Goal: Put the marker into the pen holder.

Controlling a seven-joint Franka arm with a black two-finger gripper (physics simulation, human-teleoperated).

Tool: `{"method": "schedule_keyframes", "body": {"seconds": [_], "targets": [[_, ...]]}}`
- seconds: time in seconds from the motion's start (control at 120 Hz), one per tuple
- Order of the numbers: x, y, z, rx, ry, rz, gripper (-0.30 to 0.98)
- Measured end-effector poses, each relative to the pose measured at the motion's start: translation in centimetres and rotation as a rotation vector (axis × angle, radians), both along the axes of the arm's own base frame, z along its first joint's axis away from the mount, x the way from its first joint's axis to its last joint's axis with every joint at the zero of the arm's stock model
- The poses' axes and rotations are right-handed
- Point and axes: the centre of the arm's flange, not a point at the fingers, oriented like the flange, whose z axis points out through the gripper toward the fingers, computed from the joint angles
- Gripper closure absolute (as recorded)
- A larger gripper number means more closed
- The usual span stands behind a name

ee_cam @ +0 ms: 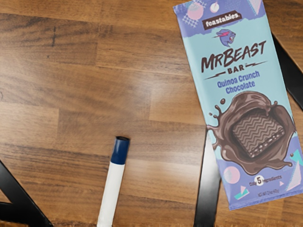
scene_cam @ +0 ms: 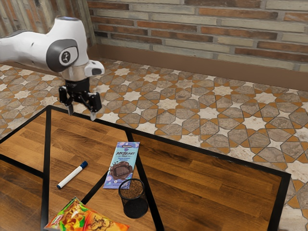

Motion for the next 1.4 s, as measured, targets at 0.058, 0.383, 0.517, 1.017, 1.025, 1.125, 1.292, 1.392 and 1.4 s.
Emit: {"method": "schedule_keyframes", "body": {"seconds": [0.058, 0.383, 0.517, 1.017, 1.025, 1.125, 1.292, 1.392, 1.4], "targets": [[-0.6, 1.0, -1.6, -0.002, 0.021, 0.024, 0.0], [-3.8, 6.9, -12.4, -0.007, 0.105, 0.146, 0.0], [-3.7, 6.4, -14.8, 0.002, 0.094, 0.13, 0.0], [-3.7, 6.3, -19.5, 0.01, 0.127, 0.053, 0.0], [-3.7, 6.3, -19.6, 0.009, 0.128, 0.053, 0.0], [-3.8, 6.2, -20.4, 0.003, 0.151, 0.044, 0.0], [-4.0, 6.2, -21.8, -0.005, 0.183, 0.032, 0.0], [-4.0, 6.2, -22.5, -0.008, 0.194, 0.022, 0.0], [-4.0, 6.2, -22.6, -0.008, 0.195, 0.021, 0.0]]}}
